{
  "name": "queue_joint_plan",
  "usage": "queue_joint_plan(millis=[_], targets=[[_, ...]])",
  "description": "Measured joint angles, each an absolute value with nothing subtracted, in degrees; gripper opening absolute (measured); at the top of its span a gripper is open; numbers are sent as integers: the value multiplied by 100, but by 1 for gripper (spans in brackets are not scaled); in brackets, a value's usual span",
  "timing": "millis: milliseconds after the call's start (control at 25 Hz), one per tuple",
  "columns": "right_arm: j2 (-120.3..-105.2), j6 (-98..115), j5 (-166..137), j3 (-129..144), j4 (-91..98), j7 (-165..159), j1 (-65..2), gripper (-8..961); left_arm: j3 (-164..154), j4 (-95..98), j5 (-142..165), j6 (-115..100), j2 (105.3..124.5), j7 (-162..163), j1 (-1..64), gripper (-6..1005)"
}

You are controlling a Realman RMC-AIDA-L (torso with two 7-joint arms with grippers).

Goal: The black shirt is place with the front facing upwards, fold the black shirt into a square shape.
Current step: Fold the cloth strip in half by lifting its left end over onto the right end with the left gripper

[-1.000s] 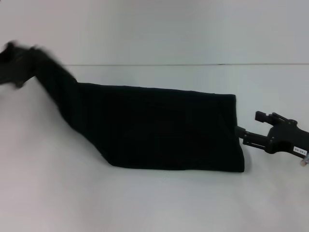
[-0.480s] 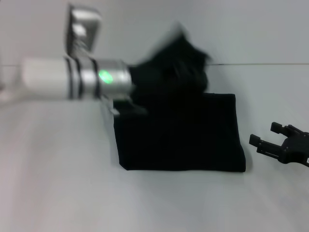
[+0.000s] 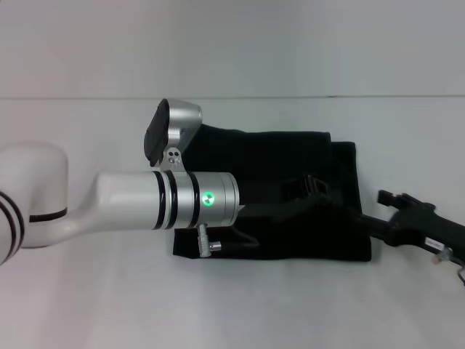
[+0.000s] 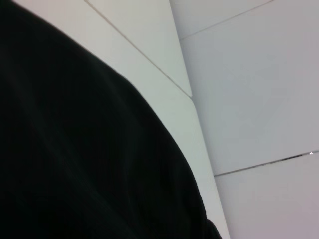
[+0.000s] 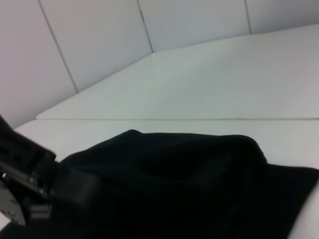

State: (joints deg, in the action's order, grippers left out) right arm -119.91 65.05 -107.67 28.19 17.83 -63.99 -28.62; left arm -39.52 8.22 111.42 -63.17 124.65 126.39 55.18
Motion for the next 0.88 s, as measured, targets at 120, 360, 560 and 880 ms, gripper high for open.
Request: queue_joint_plan(millis=[120, 360, 560, 880], targets=[[-11996, 6327, -10767, 2866, 1695, -6373, -3091, 892, -3968, 880, 11158, -6402, 12440, 12639, 5522, 12], [-12020, 5496, -10671, 2917, 1498, -6371, -3757, 888, -4071, 965, 11197, -6647, 12434, 12626, 5513, 12], [-12030, 4818, -10311, 2934, 1390, -6371, -4285, 884, -4360, 943, 11201, -6732, 12436, 12644, 5501, 12], [-12017, 4504, -9635, 2901, 1450, -6212, -4451, 879, -4740, 954, 11207, -6783, 12437, 12620, 5422, 12]])
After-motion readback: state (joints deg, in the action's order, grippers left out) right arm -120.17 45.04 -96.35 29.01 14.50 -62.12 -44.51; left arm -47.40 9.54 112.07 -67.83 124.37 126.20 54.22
